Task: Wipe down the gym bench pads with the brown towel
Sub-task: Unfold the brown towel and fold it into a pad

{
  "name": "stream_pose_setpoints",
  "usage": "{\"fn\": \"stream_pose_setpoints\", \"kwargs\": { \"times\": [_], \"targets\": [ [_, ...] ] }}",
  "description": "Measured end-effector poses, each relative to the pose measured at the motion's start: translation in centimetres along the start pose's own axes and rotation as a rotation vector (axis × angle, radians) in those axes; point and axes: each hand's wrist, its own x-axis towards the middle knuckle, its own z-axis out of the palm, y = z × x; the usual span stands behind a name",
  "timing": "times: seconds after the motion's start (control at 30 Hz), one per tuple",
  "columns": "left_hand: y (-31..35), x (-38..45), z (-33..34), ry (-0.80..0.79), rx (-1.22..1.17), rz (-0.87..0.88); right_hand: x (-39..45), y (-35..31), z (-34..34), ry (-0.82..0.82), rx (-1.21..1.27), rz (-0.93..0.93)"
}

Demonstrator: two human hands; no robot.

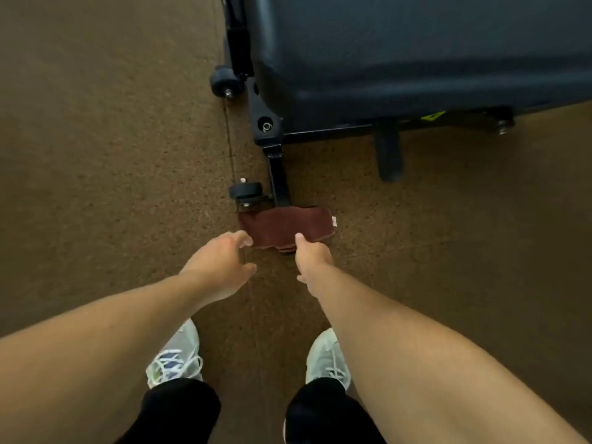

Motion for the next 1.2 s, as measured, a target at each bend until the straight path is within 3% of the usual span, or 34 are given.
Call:
{"fn": "stream_pose_setpoints", "kwargs": {
  "times": [0.07,0.17,0.37,0.53,0.63,0.73,0.83,1.0,1.1,1.2],
  "targets": [
    [-0.7,2.1,-0.3,0.003,0.05,0.022,1.5,-0.6,1.0,-0.025,0.124,0.141],
    [-1.4,4.0,-1.2,0.009,0.087,0.049,2.4,-1.2,1.1,0.012,0.296,0.141],
    [-0.6,2.1,-2.8,0.055,0.056,0.085,-3.3,-0.8,-0.4,0.161,0.243,-0.142],
    [5.3,-6.2,-5.9,0.035,-0.158,0.123,-16.9,3.2,-4.1,0.192,0.295,-0.411],
    [11.1,-13.6,-9.3,-0.136,-0.395,0.023,-26.9,5.2,-7.9,0.21,0.276,-0.414],
    [16.1,-21.4,-12.1,-0.442,-0.583,-0.149,-36.0,6.8,-11.9,0.111,0.239,-0.336],
    [21.0,-29.2,-14.4,-0.449,-0.58,-0.176,-45.0,7.9,-16.0,0.077,0.315,-0.27],
    [27.7,-40.1,-15.6,-0.344,-0.425,0.099,-55.2,10.6,-19.6,0.215,0.716,-0.204],
    [29.7,-47.3,-15.3,-0.349,-0.236,0.3,-60.5,13.2,-20.5,0.401,1.104,-0.138],
    [30.2,-52.5,-14.5,-0.394,-0.078,0.465,-64.5,15.6,-21.7,0.451,1.327,-0.176]
  ]
}}
